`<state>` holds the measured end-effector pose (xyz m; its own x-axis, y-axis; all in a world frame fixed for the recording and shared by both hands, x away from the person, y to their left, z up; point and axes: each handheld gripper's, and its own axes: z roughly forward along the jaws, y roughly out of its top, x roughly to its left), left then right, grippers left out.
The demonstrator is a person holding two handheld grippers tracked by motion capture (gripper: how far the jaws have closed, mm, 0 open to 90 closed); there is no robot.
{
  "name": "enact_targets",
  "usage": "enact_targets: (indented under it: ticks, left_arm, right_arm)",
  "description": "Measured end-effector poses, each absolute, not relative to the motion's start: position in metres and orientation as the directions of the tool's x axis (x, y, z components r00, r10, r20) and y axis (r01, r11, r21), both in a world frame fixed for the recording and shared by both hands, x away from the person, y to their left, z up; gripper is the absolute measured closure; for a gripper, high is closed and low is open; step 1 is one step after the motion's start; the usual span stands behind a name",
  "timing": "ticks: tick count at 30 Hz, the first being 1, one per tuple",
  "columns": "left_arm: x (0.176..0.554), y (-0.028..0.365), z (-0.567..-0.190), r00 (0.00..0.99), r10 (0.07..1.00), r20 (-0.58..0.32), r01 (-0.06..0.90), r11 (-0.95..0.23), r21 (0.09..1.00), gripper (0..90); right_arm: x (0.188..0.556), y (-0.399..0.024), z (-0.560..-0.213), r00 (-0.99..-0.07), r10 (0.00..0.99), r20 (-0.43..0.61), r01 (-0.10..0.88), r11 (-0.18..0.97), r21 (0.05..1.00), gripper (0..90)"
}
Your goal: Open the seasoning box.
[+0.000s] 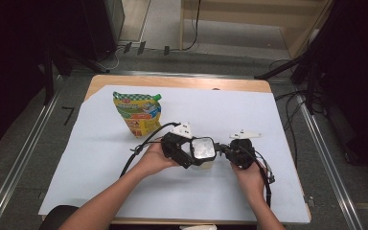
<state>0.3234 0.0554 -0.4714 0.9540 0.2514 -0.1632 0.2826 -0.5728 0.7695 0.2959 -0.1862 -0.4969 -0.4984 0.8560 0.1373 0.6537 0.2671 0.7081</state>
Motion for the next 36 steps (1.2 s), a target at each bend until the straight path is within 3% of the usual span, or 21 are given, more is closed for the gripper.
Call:
enact_targets:
  ticks: [11,15,16,18,21,24,28,36]
  left_arm:
    - [0.322,0.058,-0.466,0.959,0.244,-0.146,0.263,-0.565,0.782,14.7]
    - [0.324,0.062,-0.46,0.951,0.239,-0.197,0.294,-0.499,0.815,17.5]
    - [0.327,0.068,-0.458,0.944,0.249,-0.217,0.313,-0.471,0.825,30.9]
    - [0.33,0.072,-0.457,0.942,0.247,-0.227,0.322,-0.472,0.821,36.3]
    - [0.33,0.072,-0.458,0.939,0.267,-0.216,0.325,-0.493,0.807,19.6]
    - [0.325,0.069,-0.457,0.94,0.264,-0.218,0.328,-0.515,0.792,15.3]
    - [0.313,0.061,-0.46,0.947,0.279,-0.159,0.296,-0.564,0.771,12.7]
    - [0.31,0.06,-0.474,0.94,0.31,-0.145,0.305,-0.564,0.768,13.6]
  right_arm:
    - [0.295,-0.185,-0.496,-0.509,0.85,0.136,0.65,0.276,0.708,90.0]
    - [0.294,-0.184,-0.496,-0.512,0.847,0.142,0.65,0.273,0.71,90.0]
    - [0.294,-0.183,-0.496,-0.516,0.845,0.142,0.646,0.274,0.713,90.0]
    - [0.293,-0.182,-0.495,-0.521,0.841,0.148,0.644,0.273,0.715,90.0]
    - [0.292,-0.18,-0.495,-0.524,0.842,0.13,0.64,0.288,0.712,90.0]
    - [0.293,-0.181,-0.495,-0.528,0.838,0.134,0.64,0.289,0.712,90.0]
    - [0.292,-0.181,-0.495,-0.529,0.838,0.132,0.639,0.291,0.712,90.0]
    - [0.292,-0.181,-0.495,-0.529,0.839,0.129,0.638,0.293,0.712,90.0]
